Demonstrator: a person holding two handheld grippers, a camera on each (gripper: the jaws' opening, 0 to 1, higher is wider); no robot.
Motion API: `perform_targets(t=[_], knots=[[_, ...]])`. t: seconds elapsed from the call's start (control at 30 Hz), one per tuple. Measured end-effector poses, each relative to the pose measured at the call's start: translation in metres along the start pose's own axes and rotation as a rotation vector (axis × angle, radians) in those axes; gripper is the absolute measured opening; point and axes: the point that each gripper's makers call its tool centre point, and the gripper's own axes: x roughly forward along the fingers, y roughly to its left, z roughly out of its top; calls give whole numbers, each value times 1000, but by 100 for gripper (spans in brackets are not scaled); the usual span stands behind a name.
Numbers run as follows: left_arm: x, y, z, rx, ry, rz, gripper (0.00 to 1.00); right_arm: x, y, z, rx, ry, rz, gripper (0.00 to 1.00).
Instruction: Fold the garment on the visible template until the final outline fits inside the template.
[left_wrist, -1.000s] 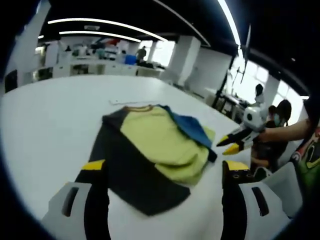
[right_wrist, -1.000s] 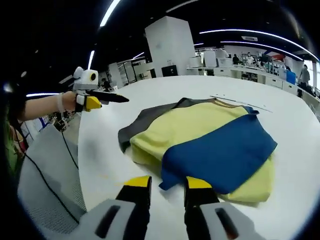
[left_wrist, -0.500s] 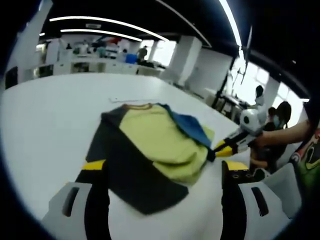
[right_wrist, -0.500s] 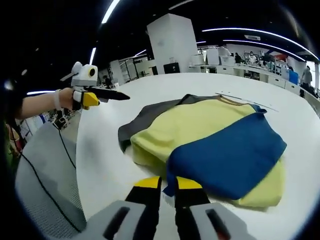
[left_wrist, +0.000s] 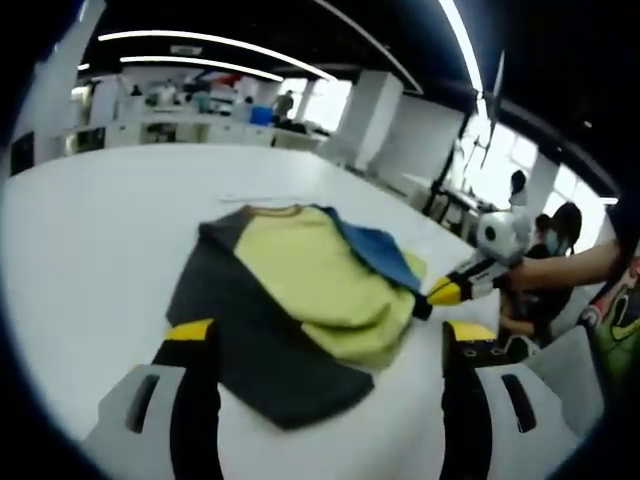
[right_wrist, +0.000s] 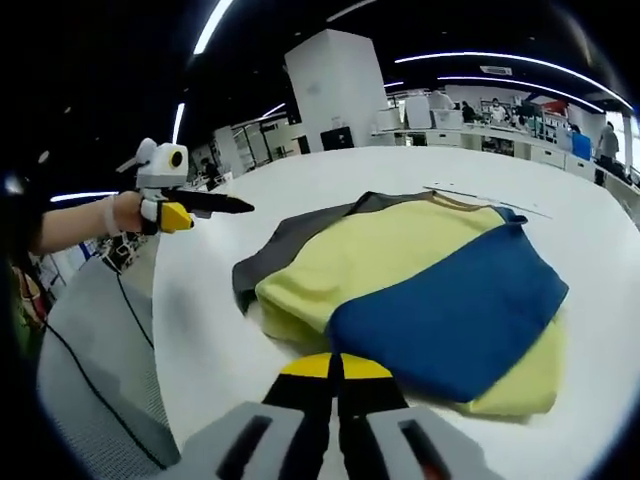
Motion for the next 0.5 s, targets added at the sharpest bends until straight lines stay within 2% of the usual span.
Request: perform_targets(t=[0.1,0.27,0.5], knots=[[1,-1,-1,-2,1,-1,88,-5,-4,6,38,-14,2,0],[3,-5,0,-4,-4,-7,88,-16,-12,19,53,-26,-3,0],[4,-6,-1,-9,-6,-8,87,-44,-32,45,70,-63,-33,0]])
